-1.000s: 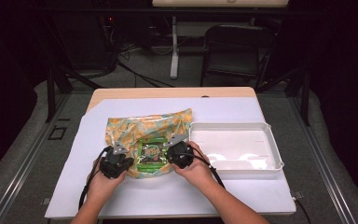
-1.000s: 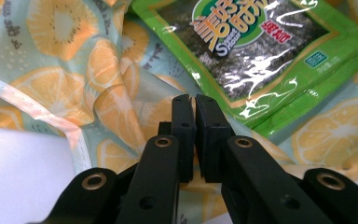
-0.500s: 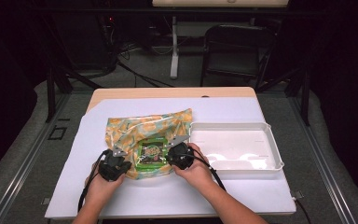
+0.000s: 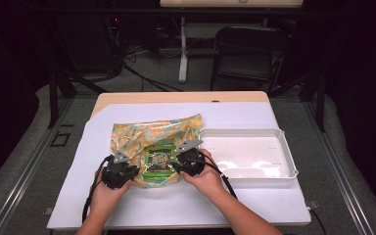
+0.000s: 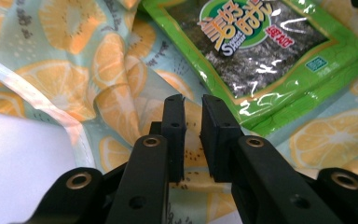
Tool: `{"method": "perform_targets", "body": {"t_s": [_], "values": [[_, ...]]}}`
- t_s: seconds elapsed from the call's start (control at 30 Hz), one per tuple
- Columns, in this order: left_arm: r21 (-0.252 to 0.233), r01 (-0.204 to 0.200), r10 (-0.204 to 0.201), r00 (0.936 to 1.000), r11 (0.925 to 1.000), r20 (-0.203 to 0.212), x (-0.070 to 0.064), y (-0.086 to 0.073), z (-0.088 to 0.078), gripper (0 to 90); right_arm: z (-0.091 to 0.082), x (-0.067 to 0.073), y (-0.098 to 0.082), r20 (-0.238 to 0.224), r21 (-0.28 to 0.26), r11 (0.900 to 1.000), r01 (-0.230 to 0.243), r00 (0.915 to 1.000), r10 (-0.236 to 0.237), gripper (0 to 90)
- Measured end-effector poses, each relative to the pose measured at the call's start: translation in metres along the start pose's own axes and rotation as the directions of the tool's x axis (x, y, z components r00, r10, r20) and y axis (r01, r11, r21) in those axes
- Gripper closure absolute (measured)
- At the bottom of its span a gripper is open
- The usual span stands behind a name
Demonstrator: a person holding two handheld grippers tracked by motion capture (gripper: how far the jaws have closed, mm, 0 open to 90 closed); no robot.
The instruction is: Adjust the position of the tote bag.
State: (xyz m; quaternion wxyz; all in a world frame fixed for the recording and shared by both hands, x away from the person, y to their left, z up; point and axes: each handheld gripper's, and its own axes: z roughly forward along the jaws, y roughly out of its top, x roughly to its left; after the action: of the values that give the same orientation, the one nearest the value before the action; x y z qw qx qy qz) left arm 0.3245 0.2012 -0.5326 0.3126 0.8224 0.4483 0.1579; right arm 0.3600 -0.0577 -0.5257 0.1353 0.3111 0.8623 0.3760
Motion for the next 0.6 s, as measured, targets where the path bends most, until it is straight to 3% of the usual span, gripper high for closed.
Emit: {"method": "perform_targets", "body": {"t_s": [0.17, 0.37, 0.6], "values": [[-0.031, 0.006, -0.006, 1.0000, 0.9995, -0.004, 0.001, 0.003, -0.002, 76.4, 0.001, -0.003, 0.000, -0.029, -0.011, 1.000, -0.023, 0.9993, 0.023, 59.5], [-0.070, 0.007, -0.006, 1.0000, 0.9975, 0.004, 0.002, 0.006, -0.003, 70.1, 0.002, -0.004, 0.000, -0.060, 0.012, 1.000, -0.026, 0.9979, 0.026, 57.7], [-0.119, 0.028, -0.026, 0.9993, 0.9925, 0.026, 0.005, 0.017, -0.008, 66.5, 0.002, -0.005, 0.001, -0.053, -0.025, 0.998, -0.050, 0.9974, 0.049, 57.7]]}}
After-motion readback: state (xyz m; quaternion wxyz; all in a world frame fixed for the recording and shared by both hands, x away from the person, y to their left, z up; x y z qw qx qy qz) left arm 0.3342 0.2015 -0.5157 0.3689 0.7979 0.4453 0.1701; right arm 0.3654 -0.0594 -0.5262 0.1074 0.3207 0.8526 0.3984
